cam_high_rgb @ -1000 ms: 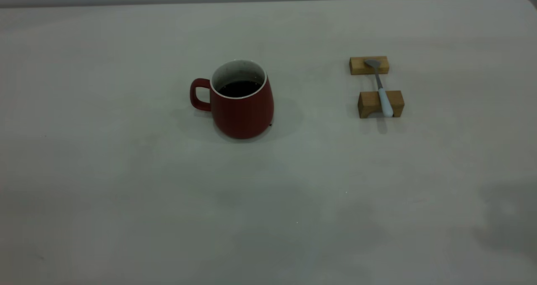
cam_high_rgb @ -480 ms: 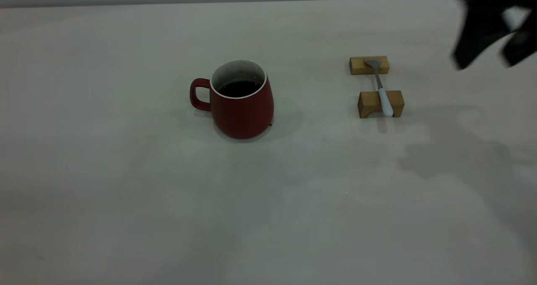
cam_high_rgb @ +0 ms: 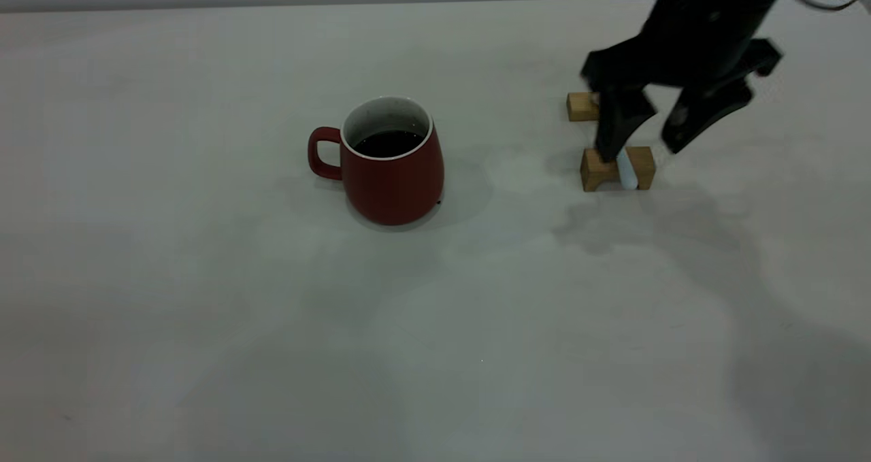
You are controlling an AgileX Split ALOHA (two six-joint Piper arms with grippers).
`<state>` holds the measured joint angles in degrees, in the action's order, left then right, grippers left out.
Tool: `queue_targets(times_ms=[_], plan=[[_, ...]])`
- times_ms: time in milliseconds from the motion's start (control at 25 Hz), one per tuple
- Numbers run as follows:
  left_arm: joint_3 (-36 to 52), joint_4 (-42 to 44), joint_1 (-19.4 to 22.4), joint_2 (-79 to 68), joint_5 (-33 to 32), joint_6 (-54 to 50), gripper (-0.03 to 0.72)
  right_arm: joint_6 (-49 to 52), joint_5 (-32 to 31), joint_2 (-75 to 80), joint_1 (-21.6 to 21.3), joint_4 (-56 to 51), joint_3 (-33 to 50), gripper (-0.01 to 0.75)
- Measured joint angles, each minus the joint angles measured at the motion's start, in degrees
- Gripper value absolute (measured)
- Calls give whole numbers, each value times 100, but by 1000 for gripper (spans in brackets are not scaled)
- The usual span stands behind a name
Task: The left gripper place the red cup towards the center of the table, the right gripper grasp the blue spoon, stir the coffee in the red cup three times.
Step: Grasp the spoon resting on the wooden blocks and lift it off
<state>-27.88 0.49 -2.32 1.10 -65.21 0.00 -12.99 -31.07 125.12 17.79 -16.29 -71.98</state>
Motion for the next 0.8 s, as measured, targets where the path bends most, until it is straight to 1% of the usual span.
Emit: queue_targets(times_ms=[240,560,680,800], plan=[[0,0,0,0,0,0,243,23,-168,540,0,-7,-519,655],[0,0,0,0,0,0,243,28,-121,848,0,-7,-631,641],[0,0,0,0,0,0,243,34,-87,924,0,-7,-631,622],[0,0,0,0,0,0,243,40,-11,1021,0,-2,-631,582]])
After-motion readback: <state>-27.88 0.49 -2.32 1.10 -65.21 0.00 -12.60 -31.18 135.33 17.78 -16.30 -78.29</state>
